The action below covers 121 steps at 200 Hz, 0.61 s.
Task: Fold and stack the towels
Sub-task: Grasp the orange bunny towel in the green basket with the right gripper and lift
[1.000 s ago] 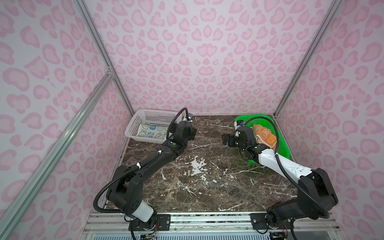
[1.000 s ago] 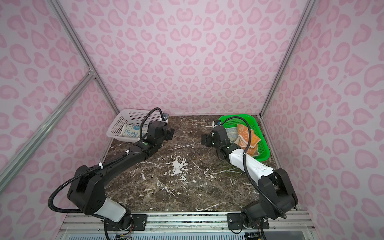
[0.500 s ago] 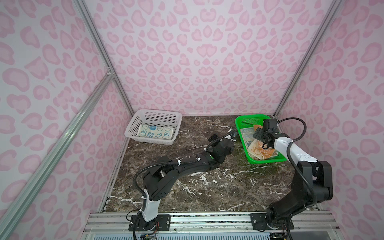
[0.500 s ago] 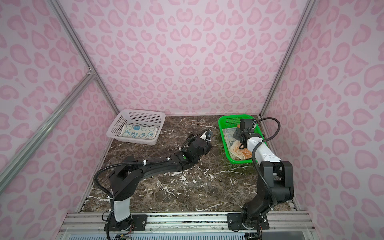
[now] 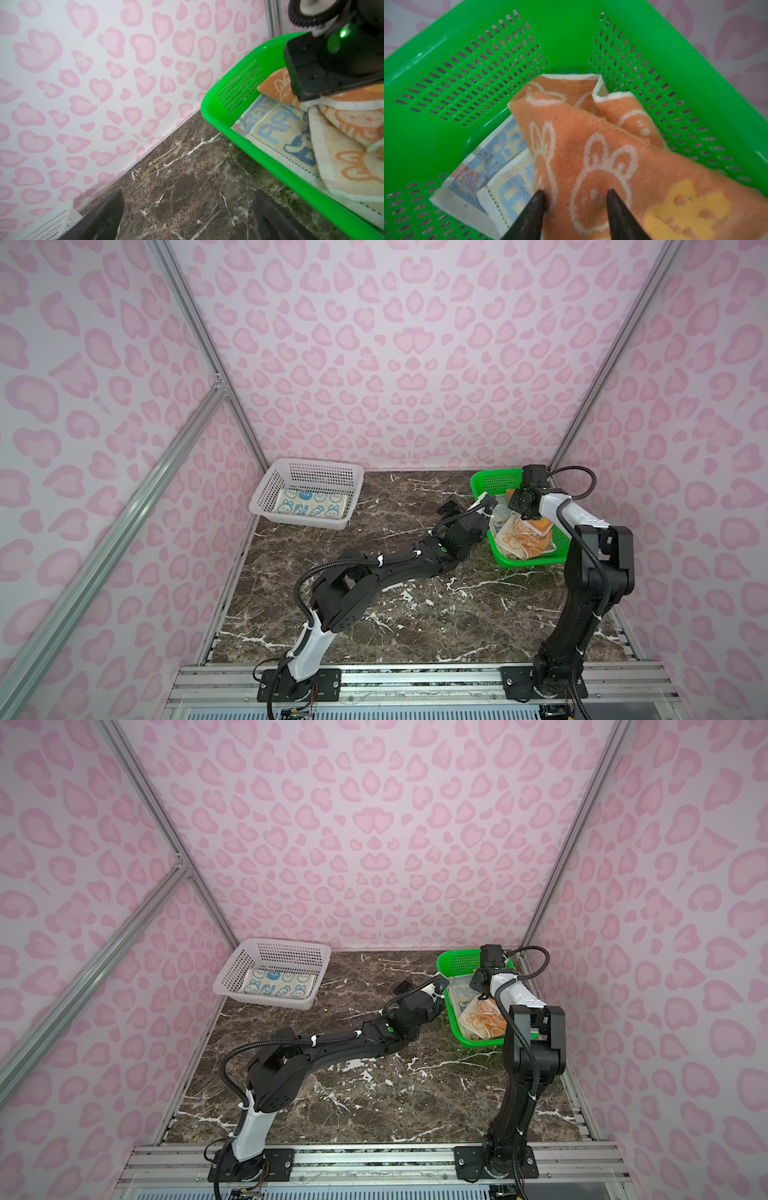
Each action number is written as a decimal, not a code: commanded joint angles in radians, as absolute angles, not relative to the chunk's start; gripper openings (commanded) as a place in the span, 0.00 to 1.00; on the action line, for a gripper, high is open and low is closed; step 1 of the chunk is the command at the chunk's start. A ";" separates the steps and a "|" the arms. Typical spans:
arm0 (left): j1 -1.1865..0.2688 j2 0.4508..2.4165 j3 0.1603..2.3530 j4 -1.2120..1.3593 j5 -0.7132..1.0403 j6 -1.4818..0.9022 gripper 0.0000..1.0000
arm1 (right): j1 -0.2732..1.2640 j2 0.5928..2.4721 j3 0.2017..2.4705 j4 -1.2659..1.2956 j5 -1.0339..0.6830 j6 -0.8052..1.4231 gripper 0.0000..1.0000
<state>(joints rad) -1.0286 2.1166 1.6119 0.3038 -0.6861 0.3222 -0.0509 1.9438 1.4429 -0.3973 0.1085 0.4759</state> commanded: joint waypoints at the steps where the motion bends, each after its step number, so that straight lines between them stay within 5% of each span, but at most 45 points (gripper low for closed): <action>1: -1.029 2.129 1.651 0.289 -0.665 0.316 0.98 | -0.056 1.968 1.448 -0.403 0.083 0.467 0.38; 33: -1.035 2.110 1.642 0.268 -0.687 0.260 0.98 | -0.054 1.947 1.442 -0.396 0.059 0.473 0.07; 121: -1.037 1.941 1.525 0.175 -0.720 0.151 0.98 | 0.043 1.687 1.451 -0.490 0.146 0.422 0.04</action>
